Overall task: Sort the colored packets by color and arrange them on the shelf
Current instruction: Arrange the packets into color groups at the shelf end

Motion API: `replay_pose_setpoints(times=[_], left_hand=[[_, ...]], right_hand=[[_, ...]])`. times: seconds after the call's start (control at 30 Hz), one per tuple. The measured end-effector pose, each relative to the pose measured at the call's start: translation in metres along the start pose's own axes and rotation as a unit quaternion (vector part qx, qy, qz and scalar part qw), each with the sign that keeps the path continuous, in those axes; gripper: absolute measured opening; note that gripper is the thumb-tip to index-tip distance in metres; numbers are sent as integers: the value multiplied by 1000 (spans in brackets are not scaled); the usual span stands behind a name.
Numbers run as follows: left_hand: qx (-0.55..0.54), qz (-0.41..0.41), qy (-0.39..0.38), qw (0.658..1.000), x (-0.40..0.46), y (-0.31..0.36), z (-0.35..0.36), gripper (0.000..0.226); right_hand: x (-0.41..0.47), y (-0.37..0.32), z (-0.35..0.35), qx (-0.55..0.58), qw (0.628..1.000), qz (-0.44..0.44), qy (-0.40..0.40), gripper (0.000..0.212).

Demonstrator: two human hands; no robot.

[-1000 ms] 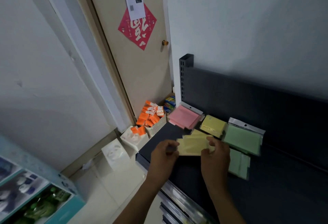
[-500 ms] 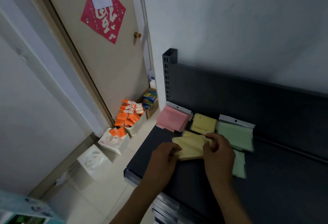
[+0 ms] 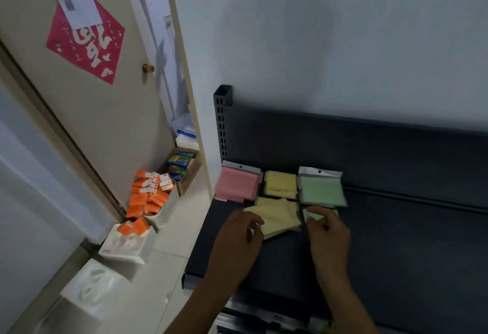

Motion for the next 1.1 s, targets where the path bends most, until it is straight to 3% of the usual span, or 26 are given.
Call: replay_pose_setpoints(times=[0.3,0.47,0.6,0.8,1.1], left_hand=[[-116,31,-154,981,-13,54,79,23],[-154,43,-222,962,-24,91,126,29],[-173,22,-263,949,-38,107,166,50],[-189,12,-292,938,-52,135,208,57],[-171,24,-320,932,-69,184,274,55]], right_hand=[[-60,38,-91,-67,989,53,120,19],[-78,64,-156,-46,972,95,211,29],[-92,78,-199,-43,954,116,273,29],[-96,110,-237,-37,944,166,282,30],[-84,140,-307,-23,937,165,307,28]])
Point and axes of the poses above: each hand's wrist, its own x-axis towards the middle knuckle, its own z-axis out of the palm, y = z × x, the point moved 10 cm from there along x, towards the middle knuckle, and after that the axes turned 9 degrees about -x, right-handed, at the moved point
